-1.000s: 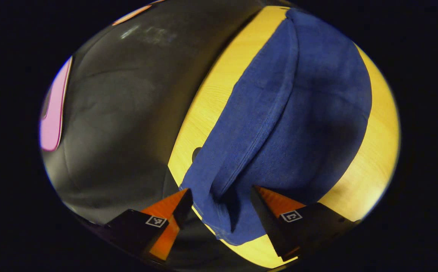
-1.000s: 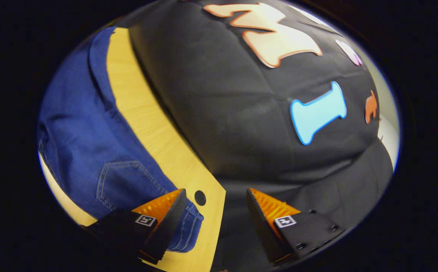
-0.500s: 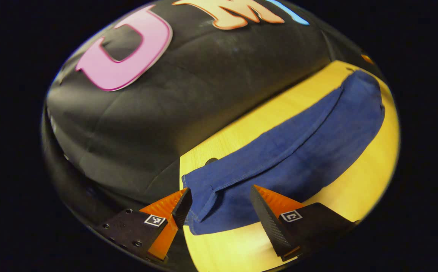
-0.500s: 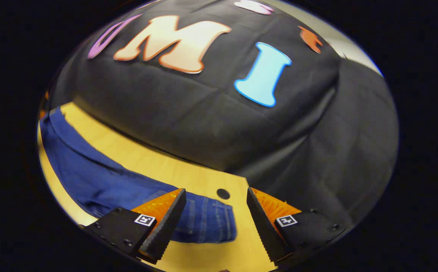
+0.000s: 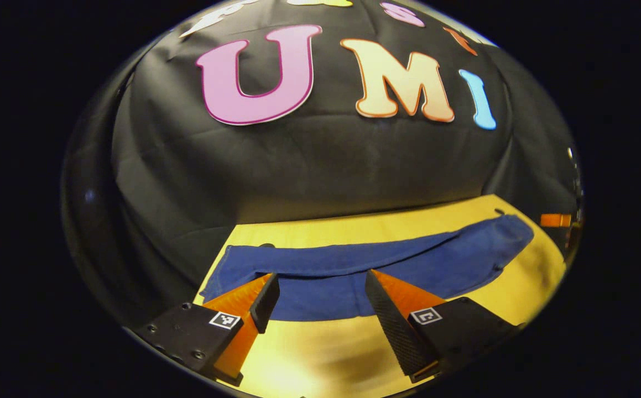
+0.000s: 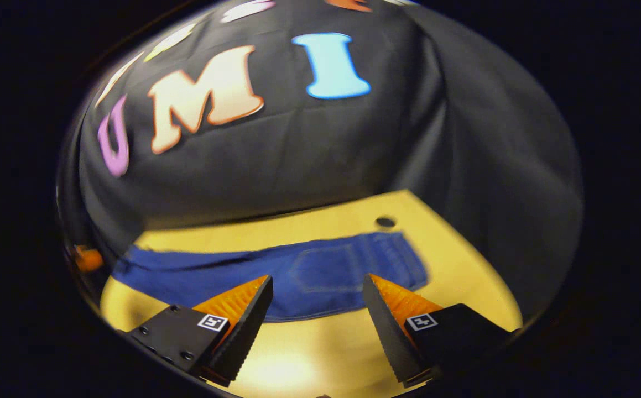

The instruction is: Grasp the waist and the cuffs of the jeans and fold them to make the two legs overlap; first hold the waist and fold one-third of the jeans toward the cuffs, then hold the cuffs and fold the remaining one-third in the same direction to finish folding.

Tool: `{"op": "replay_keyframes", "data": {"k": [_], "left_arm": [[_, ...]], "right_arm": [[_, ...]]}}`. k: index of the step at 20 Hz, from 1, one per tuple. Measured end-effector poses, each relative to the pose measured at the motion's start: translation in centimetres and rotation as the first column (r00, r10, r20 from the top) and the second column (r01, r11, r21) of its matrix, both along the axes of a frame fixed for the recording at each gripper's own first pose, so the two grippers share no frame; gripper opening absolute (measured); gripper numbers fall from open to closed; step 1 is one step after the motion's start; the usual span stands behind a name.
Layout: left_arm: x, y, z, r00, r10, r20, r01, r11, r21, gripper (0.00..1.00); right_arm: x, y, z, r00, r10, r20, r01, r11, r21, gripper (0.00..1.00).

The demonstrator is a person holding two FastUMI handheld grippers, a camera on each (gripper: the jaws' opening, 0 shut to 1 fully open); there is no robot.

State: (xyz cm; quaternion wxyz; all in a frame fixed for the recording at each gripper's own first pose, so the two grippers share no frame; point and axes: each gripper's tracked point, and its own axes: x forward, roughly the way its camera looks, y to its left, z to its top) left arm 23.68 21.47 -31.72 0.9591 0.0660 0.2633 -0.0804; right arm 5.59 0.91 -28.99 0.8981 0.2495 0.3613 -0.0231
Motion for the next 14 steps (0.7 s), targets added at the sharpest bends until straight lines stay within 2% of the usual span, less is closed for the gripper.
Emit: {"op": "replay_keyframes", "data": {"k": [1,3,6,8,9,11,12,13,14], "left_arm": [[0.1,-0.5,0.7,1.000,0.000,0.019,0.001,0.999,-0.036,0.96],[0.6,-1.1,2.3,0.999,-0.003,0.049,0.006,0.998,-0.066,0.95],[-0.7,-1.4,5.0,0.995,-0.007,0.097,0.011,0.999,-0.043,0.95],[-1.8,-0.7,5.9,0.994,0.016,0.112,-0.013,0.999,-0.033,0.96],[-2.1,-0.3,6.3,0.993,0.026,0.116,-0.023,0.999,-0.031,0.95],[-3.0,0.2,6.7,0.992,0.047,0.119,-0.045,0.999,-0.025,0.95],[-3.4,0.4,6.8,0.991,0.059,0.117,-0.057,0.998,-0.023,0.95],[-3.8,0.5,6.9,0.991,0.072,0.117,-0.069,0.997,-0.024,1.00],[-4.0,0.6,6.9,0.990,0.082,0.112,-0.080,0.997,-0.024,0.95]], "right_arm": [[-0.4,-0.6,-0.8,0.995,-0.092,-0.044,0.097,0.988,0.117,1.00],[-0.5,-2.2,-3.1,0.967,-0.226,-0.117,0.248,0.940,0.236,0.98],[-1.2,-4.7,-6.3,0.935,-0.291,-0.203,0.333,0.917,0.221,0.98],[-0.5,-5.6,-7.4,0.911,-0.333,-0.242,0.392,0.882,0.262,0.98],[-0.7,-6.3,-7.6,0.895,-0.359,-0.264,0.428,0.857,0.288,0.93],[-1.0,-8.6,-8.6,0.856,-0.414,-0.311,0.503,0.808,0.308,0.98],[-0.6,-9.6,-8.9,0.839,-0.444,-0.314,0.536,0.770,0.346,0.98],[-0.1,-10.7,-9.2,0.820,-0.470,-0.327,0.569,0.731,0.376,0.93],[0.5,-11.5,-9.6,0.797,-0.491,-0.352,0.603,0.682,0.414,0.89]]}}
